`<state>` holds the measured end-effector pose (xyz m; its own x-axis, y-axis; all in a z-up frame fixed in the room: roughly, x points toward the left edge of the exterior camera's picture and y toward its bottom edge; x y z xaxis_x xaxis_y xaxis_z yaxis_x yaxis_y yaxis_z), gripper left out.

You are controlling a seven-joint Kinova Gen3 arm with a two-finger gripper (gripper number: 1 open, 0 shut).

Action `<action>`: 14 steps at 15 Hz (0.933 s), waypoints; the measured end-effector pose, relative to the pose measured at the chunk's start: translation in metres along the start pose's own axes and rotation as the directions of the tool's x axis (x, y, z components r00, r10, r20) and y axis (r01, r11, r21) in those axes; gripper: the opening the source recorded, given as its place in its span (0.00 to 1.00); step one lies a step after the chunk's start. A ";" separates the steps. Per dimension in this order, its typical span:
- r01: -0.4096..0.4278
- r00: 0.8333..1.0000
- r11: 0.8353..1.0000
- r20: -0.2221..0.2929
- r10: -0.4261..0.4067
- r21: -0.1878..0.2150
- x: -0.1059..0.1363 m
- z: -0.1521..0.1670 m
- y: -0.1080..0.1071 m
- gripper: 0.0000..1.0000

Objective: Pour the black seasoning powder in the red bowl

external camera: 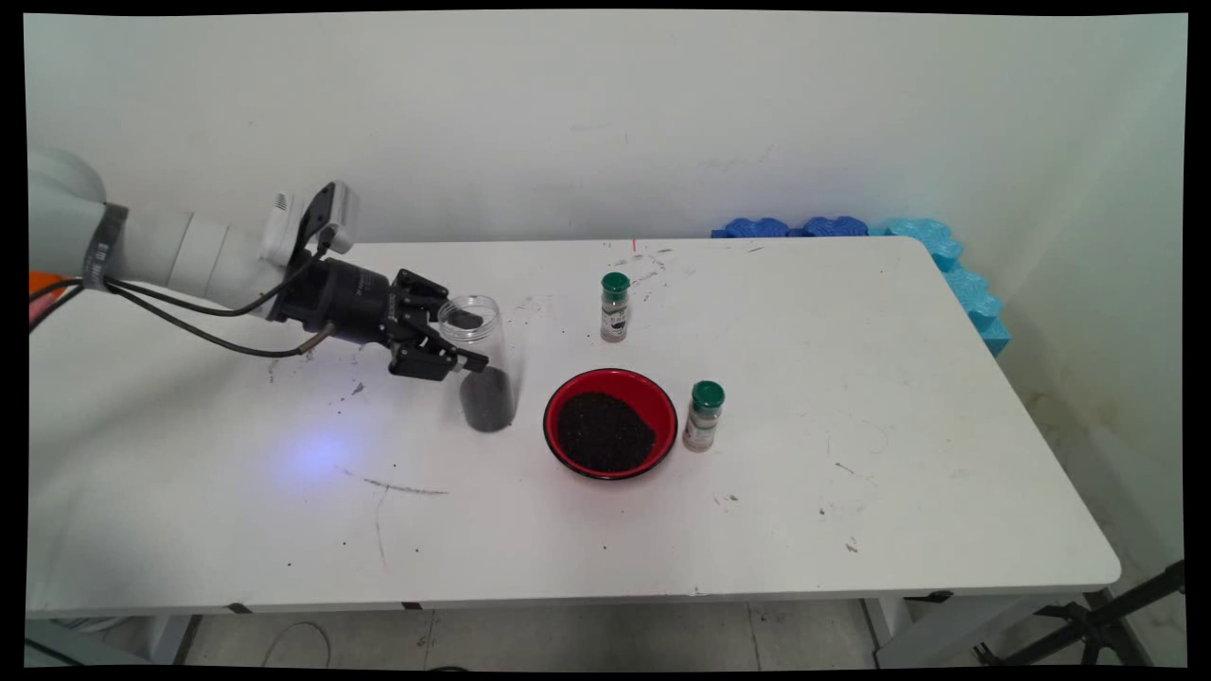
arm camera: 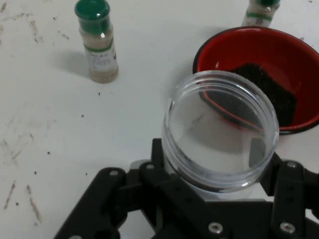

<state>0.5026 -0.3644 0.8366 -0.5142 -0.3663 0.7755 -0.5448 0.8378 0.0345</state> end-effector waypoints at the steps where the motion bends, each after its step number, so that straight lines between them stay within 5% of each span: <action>1: 0.000 1.000 1.000 0.007 0.000 -0.005 0.001 -0.004 0.000 0.00; 6: -0.019 0.999 0.999 0.029 0.020 -0.030 0.017 -0.035 0.003 0.00; 14: 0.026 0.998 0.991 0.060 -0.019 -0.129 0.064 -0.085 0.028 0.00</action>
<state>0.5108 -0.3297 0.9404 -0.5429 -0.4055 0.7354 -0.4683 0.8731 0.1357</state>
